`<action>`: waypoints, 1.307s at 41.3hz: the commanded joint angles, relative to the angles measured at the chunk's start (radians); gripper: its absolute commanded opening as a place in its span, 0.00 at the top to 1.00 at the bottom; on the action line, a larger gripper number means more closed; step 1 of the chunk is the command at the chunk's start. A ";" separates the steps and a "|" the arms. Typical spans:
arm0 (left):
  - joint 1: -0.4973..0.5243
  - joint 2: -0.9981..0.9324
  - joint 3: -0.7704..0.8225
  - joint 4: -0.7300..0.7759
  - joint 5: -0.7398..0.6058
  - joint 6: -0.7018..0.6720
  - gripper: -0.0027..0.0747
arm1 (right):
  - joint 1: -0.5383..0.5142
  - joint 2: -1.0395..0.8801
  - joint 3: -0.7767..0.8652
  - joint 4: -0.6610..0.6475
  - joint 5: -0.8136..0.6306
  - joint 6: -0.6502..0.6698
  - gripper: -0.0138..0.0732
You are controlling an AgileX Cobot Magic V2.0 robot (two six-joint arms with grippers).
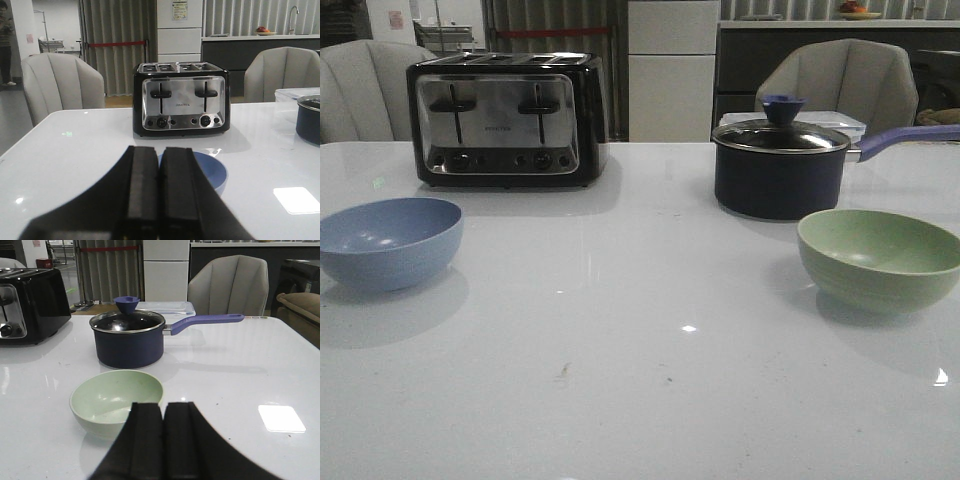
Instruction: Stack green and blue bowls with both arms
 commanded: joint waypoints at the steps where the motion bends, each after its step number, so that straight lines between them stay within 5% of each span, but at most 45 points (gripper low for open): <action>1: -0.007 -0.020 0.003 -0.006 -0.089 -0.005 0.85 | -0.004 -0.018 -0.004 0.000 -0.086 -0.002 0.78; 22: -0.007 -0.020 0.003 -0.006 -0.091 -0.005 0.85 | -0.004 -0.018 -0.004 0.000 -0.086 -0.002 0.78; 34: -0.007 -0.020 -0.058 -0.004 -0.230 -0.005 0.85 | -0.002 -0.017 -0.062 0.017 -0.124 -0.002 0.78; 42: -0.007 0.001 -0.286 -0.004 -0.108 -0.005 0.85 | -0.002 0.015 -0.307 0.018 0.016 -0.002 0.78; 54: -0.007 0.199 -0.657 -0.004 0.261 -0.005 0.85 | -0.002 0.268 -0.624 0.018 0.322 -0.002 0.78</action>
